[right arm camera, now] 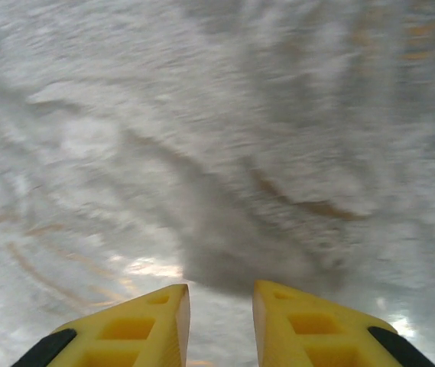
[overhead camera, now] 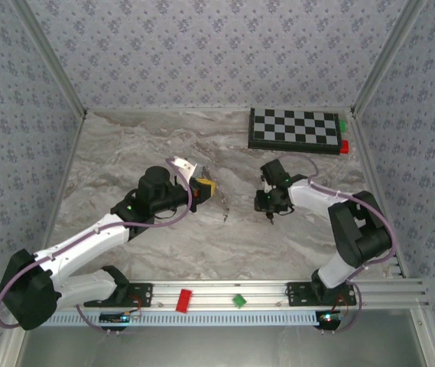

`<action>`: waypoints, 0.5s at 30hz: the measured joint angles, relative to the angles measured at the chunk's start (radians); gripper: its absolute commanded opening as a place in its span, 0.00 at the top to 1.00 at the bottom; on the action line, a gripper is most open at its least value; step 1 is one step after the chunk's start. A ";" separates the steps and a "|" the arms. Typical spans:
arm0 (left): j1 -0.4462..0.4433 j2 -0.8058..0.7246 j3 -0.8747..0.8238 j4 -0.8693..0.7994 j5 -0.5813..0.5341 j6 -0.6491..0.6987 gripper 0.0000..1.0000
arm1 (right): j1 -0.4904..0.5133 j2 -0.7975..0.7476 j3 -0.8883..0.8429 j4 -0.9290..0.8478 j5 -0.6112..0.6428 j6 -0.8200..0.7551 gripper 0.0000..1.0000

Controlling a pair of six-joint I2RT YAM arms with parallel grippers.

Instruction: Put the keys on the keyring

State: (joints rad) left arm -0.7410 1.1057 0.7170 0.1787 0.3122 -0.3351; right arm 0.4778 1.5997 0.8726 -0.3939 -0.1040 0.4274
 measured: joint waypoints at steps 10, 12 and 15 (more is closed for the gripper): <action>0.000 -0.003 0.000 0.000 -0.004 -0.007 1.00 | 0.126 -0.095 0.058 -0.071 0.091 0.001 0.71; 0.000 -0.006 0.000 0.001 -0.007 -0.007 1.00 | 0.119 -0.117 0.045 -0.076 0.105 0.018 0.70; 0.000 -0.008 0.000 0.001 -0.008 -0.007 1.00 | 0.095 -0.135 0.012 -0.082 0.113 0.042 0.69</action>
State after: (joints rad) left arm -0.7410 1.0973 0.7170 0.1799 0.3046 -0.3424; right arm 0.5732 1.4643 0.8848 -0.4763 0.0086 0.4694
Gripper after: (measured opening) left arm 0.045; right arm 0.306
